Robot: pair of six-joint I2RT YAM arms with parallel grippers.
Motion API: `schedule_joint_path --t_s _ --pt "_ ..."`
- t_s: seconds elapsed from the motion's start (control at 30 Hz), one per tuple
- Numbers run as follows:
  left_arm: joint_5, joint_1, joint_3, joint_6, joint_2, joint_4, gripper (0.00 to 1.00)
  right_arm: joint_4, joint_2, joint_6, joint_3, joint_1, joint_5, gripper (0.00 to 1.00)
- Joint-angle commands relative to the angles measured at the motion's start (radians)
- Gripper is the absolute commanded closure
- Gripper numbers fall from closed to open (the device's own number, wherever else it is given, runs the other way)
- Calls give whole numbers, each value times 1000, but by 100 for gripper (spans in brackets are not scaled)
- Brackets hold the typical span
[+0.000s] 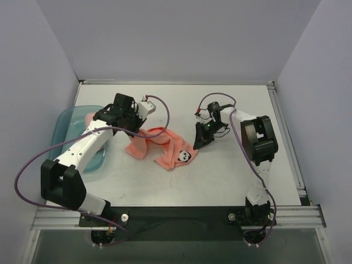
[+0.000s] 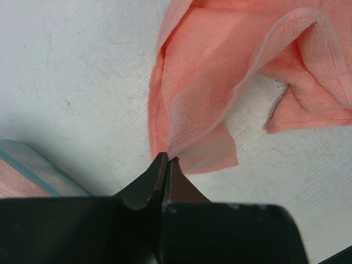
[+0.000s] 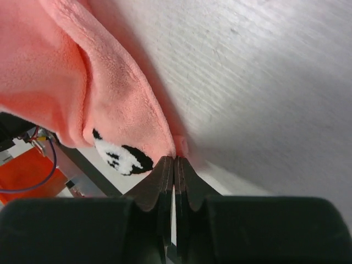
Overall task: Roll the towels
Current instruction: Flatten the towel
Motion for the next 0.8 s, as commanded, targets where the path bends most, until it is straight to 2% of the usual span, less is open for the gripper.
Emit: schedule_joint_path --t_s 0.0,0.13,0.23,0.33,0.43,0.47,0.5,0.57,0.63,0.67,0.7,0.77 --pt "33 32 52 9 -29 1 100 -108 -140 -57 21 -86 -58 100" --pt "69 53 97 23 -41 1 100 -198 -268 -92 115 -209 -79 100" --pt "131 56 117 79 -83 -11 100 -313 -331 -184 198 -266 -82 100" --pt "299 38 68 199 -150 -82 100 -474 -359 -296 240 -273 -30 100" --pt "324 -46 -59 358 -199 -235 100 -528 -388 -376 179 -267 55 100" --pt "312 -121 -105 395 -227 -272 100 -533 -402 -416 124 -266 86 100" --pt "310 -152 -206 405 -244 -278 100 -534 -406 -431 102 -264 108 100" --pt "309 -220 -295 412 -275 -277 100 -536 -417 -467 36 -260 166 100" --pt "309 -241 -397 420 -272 -280 99 -530 -417 -479 1 -255 195 100" --pt "304 -246 -418 426 -255 -281 90 -523 -416 -482 -13 -249 200 100" --pt "297 -248 -432 428 -246 -283 63 -517 -414 -482 -39 -243 206 100" --pt "278 -248 -431 406 -224 -286 44 -503 -408 -482 -57 -226 206 100"
